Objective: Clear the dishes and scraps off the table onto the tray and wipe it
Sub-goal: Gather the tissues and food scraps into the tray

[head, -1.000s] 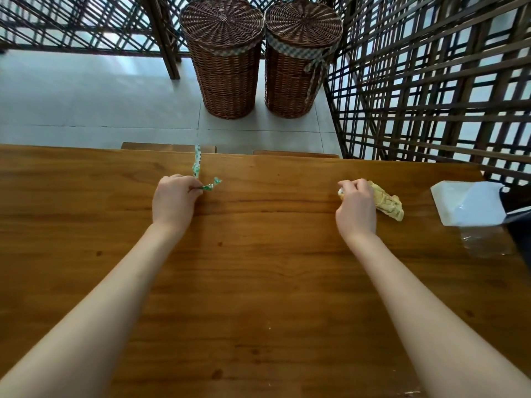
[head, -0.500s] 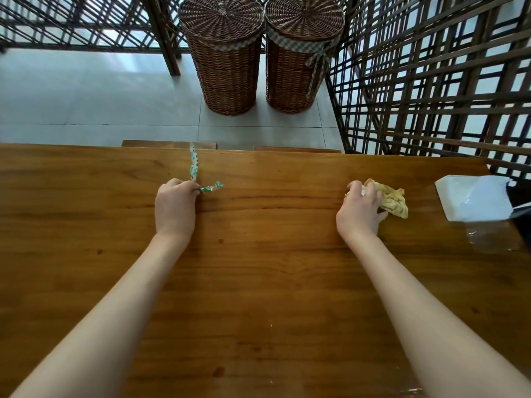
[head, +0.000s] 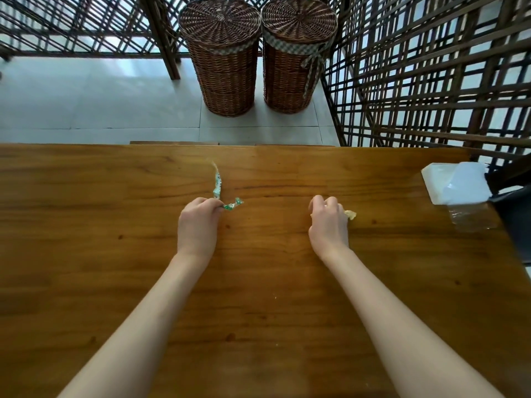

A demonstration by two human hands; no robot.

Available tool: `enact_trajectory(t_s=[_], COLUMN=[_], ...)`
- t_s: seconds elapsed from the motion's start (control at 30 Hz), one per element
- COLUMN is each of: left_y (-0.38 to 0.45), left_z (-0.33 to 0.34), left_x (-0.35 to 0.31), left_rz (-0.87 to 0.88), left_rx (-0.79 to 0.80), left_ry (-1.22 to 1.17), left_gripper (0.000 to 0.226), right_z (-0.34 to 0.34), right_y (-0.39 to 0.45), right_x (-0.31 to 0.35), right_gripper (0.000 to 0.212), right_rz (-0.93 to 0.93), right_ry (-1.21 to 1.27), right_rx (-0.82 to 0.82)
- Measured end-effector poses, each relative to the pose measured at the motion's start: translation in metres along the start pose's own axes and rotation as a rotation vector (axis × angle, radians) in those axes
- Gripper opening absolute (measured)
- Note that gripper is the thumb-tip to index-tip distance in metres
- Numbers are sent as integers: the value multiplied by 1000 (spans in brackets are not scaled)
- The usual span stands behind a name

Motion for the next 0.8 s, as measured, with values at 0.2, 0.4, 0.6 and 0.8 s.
enact_trajectory(t_s=[0.2, 0.4, 0.6, 0.8], left_y=[-29, -58, -106, -171], left_z=[-42, -94, -134, -165], left_x=[-27, -56, -91, -134], left_rz=[46, 140, 204, 250], left_rx=[-4, 2, 41, 85], left_ry=[-88, -141, -207, -241], left_gripper=[17, 19, 18, 18], right_z=[-37, -96, -163, -208], right_y=[-45, -93, -150, -210], right_x=[33, 46, 26, -3], right_gripper=[23, 28, 20, 21], right_rz=[14, 101, 166, 215], right_ry=[182, 295, 278, 298], right_rx=[-21, -78, -125, -122])
Point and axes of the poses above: each hand's wrist, its own y-axis towards the middle knuckle, its own z-axis out of the palm, x = y × z, the point moved 4 cm from there along y, towards the middle knuckle, and after that the axes turned 11 degrees about -x, right-handed, at the moved point
